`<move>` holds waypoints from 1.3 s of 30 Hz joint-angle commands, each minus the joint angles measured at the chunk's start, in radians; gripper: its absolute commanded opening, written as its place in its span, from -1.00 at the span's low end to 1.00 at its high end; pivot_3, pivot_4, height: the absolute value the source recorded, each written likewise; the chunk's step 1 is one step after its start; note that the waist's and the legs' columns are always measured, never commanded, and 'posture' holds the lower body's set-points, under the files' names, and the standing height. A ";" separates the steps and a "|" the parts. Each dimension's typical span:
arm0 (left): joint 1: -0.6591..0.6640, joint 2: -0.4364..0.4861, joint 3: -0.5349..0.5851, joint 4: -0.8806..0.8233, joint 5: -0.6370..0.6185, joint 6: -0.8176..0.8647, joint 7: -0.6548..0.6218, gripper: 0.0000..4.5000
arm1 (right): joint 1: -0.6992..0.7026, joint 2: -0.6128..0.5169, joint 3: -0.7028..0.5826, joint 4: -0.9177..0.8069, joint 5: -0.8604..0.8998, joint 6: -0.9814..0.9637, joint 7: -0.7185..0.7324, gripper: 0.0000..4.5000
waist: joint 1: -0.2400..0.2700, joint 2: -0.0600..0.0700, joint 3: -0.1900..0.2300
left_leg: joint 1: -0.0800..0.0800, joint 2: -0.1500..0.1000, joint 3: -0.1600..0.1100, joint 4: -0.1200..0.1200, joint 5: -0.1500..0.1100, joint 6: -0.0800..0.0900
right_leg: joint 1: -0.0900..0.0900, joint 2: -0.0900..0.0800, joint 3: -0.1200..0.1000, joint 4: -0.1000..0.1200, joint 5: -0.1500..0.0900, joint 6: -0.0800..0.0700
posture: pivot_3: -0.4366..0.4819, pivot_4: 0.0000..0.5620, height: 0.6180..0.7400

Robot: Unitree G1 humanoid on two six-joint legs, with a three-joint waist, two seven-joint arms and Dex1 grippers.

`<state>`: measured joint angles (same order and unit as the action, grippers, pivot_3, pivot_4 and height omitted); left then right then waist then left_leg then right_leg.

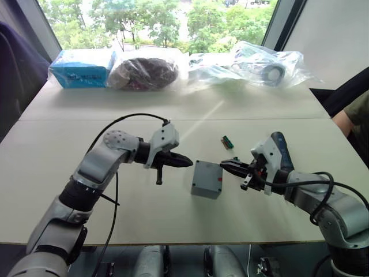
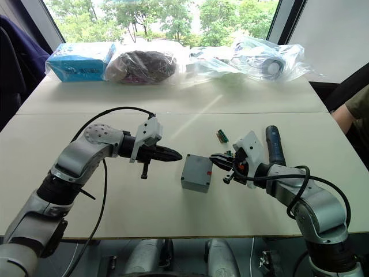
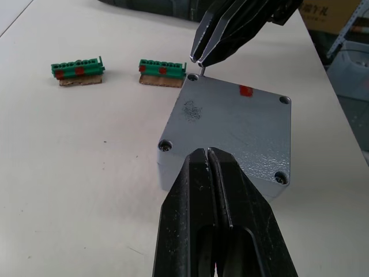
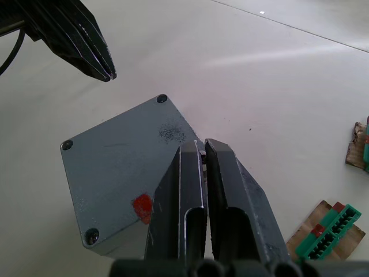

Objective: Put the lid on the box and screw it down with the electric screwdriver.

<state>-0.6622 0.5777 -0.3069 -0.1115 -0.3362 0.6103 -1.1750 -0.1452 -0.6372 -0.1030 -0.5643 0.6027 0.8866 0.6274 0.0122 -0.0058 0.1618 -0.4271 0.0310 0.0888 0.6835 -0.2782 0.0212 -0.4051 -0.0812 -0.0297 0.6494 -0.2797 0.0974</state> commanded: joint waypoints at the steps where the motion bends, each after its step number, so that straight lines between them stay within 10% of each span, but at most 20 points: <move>1: -0.003 -0.001 0.010 -0.010 0.001 -0.011 0.004 -1.00 | -0.012 0.000 -0.003 -0.008 0.003 -0.022 -0.006 -0.96 | 0.000 0.000 0.000 | 0.000 0.000 0.000 0.000 0.000 0.000 | 0.000 0.000 0.000 0.000 0.000 0.000 | -0.05 -0.47 1.00; 39: -0.002 -0.002 0.009 -0.007 0.001 -0.017 0.017 -1.00 | -0.019 -0.016 -0.001 0.034 0.001 -0.043 -0.005 -0.96 | 0.000 0.000 0.000 | 0.000 0.000 0.000 0.000 0.000 0.000 | 0.000 0.000 0.000 0.000 0.000 0.000 | -0.05 -0.47 1.00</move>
<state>-0.6618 0.5775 -0.3069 -0.1095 -0.3351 0.6059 -1.1560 -0.1540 -0.6408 -0.0857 -0.5143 0.5932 0.8459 0.6175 0.0123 -0.0058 0.1618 -0.4271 0.0309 0.0888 0.6835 -0.2782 0.0212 -0.4050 -0.0812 -0.0297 0.6494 -0.2797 0.0974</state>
